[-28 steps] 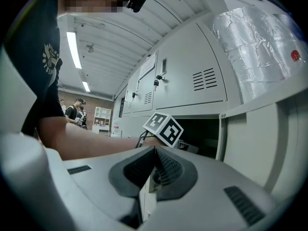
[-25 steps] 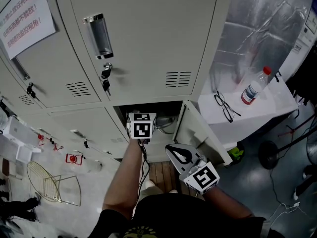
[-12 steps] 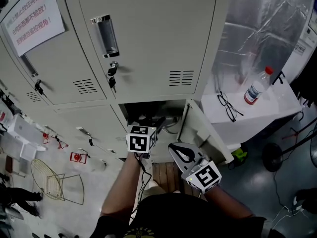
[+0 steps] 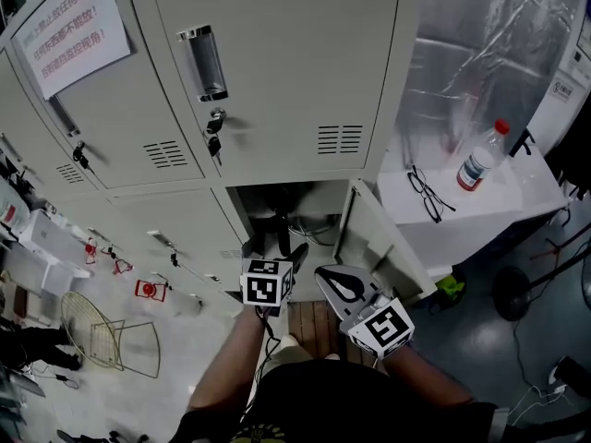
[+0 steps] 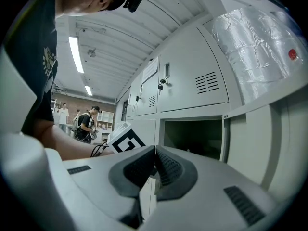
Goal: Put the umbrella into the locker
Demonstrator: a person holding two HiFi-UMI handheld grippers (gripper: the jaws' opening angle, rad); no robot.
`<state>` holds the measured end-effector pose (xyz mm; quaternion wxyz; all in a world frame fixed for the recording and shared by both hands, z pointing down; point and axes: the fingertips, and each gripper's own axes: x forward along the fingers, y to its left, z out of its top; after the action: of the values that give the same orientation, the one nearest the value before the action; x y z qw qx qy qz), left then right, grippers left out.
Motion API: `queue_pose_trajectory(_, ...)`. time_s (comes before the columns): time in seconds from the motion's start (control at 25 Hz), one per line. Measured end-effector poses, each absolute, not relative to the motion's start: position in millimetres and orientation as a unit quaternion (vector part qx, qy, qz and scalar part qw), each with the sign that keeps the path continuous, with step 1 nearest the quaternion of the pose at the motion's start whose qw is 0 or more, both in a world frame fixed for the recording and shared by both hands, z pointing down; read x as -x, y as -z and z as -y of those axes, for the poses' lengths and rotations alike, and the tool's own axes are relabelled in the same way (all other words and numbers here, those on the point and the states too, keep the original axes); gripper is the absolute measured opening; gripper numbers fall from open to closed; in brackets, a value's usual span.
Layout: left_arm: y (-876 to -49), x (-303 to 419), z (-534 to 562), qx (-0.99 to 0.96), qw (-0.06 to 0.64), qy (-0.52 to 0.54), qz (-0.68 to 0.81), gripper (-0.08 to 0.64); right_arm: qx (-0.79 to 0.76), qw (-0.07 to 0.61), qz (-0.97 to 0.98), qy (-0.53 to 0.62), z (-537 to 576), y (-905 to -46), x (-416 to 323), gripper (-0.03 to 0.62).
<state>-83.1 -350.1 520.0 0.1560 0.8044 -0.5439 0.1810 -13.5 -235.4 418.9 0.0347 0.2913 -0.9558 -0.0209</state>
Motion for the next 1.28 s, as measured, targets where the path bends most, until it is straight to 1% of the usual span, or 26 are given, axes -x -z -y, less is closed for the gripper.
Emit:
queue_pose_trajectory(0.4, -574, 74, 331, -0.798, 0.194, -0.226, 0.524, 0.433, -0.291, 0.032, 0.956, 0.028, 230, -417, 10, 0.028)
queue_pose_trajectory(0.48, -582, 75, 329, -0.795, 0.199, -0.230, 0.525, 0.422, -0.291, 0.033, 0.956, 0.026, 229, -418, 10, 0.028)
queue_pose_trajectory(0.56, -583, 78, 331, -0.791, 0.196, -0.224, 0.534, 0.389, -0.291, 0.030, 0.956, 0.019, 227, -417, 11, 0.028)
queue_pose_trajectory(0.6, -581, 80, 333, -0.788, 0.191, -0.221, 0.542, 0.341, -0.291, 0.029, 0.956, 0.016, 227, -417, 11, 0.028)
queue_pose_trajectory(0.64, -579, 83, 336, -0.785, 0.183, -0.218, 0.551, 0.255, -0.290, 0.029, 0.956, 0.015, 227, -417, 12, 0.028)
queue_pose_trajectory(0.68, -577, 84, 339, -0.782, 0.174, -0.217, 0.557, 0.188, -0.289, 0.029, 0.957, 0.018, 227, -417, 12, 0.028)
queue_pose_trajectory(0.8, -579, 84, 344, -0.782, 0.161, -0.219, 0.560, 0.165, -0.286, 0.028, 0.958, 0.019, 226, -417, 14, 0.028)
queue_pose_trajectory(0.88, -578, 80, 343, -0.783, 0.159, -0.221, 0.560, 0.121, -0.283, 0.032, 0.958, 0.024, 225, -419, 15, 0.028)
queue_pose_trajectory(0.92, -578, 79, 343, -0.782, 0.158, -0.222, 0.561, 0.114, -0.283, 0.034, 0.958, 0.026, 225, -420, 14, 0.028)
queue_pose_trajectory(1.16, -564, 76, 343, -0.786, 0.179, -0.202, 0.556, 0.106, -0.287, 0.033, 0.957, 0.025, 229, -421, 12, 0.028)
queue_pose_trajectory(1.28, -550, 75, 348, -0.789, 0.172, -0.196, 0.557, 0.106, -0.287, 0.034, 0.957, 0.026, 230, -422, 11, 0.028)
